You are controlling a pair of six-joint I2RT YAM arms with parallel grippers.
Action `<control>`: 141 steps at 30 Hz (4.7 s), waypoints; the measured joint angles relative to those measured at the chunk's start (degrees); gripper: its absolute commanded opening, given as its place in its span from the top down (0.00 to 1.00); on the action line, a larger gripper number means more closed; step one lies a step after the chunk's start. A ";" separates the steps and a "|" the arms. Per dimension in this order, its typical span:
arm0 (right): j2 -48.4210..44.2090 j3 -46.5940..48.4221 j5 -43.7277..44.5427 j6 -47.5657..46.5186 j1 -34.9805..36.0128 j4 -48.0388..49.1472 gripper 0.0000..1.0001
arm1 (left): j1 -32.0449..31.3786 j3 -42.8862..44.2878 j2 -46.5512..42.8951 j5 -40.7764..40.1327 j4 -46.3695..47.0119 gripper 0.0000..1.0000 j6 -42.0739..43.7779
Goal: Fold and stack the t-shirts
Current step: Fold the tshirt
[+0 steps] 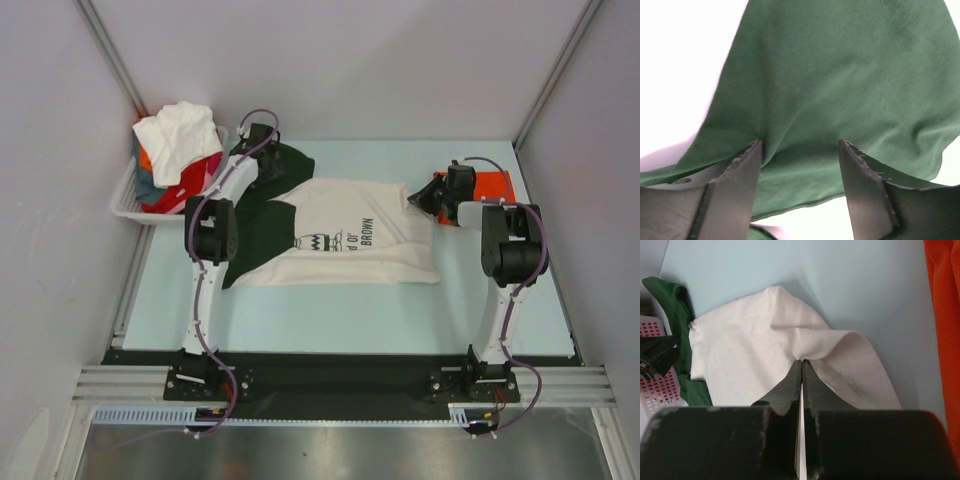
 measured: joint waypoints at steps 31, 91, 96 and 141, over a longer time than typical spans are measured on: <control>-1.55 -0.02 0.59 -1.62 -0.59 -4.42 1.00 | 1.42 -16.94 -10.47 -0.79 0.00 1.00 1.97; -47.08 -36.89 20.02 -0.44 27.56 -27.21 0.49 | 0.17 -101.39 -80.43 0.81 24.55 0.25 -17.07; -55.95 -45.11 22.88 6.34 27.56 -24.24 0.40 | 0.90 -108.00 -84.37 0.96 28.24 0.24 -21.14; -63.56 -48.02 35.71 17.90 22.34 -23.63 1.00 | 12.72 -113.96 -89.31 1.95 34.07 1.00 -30.01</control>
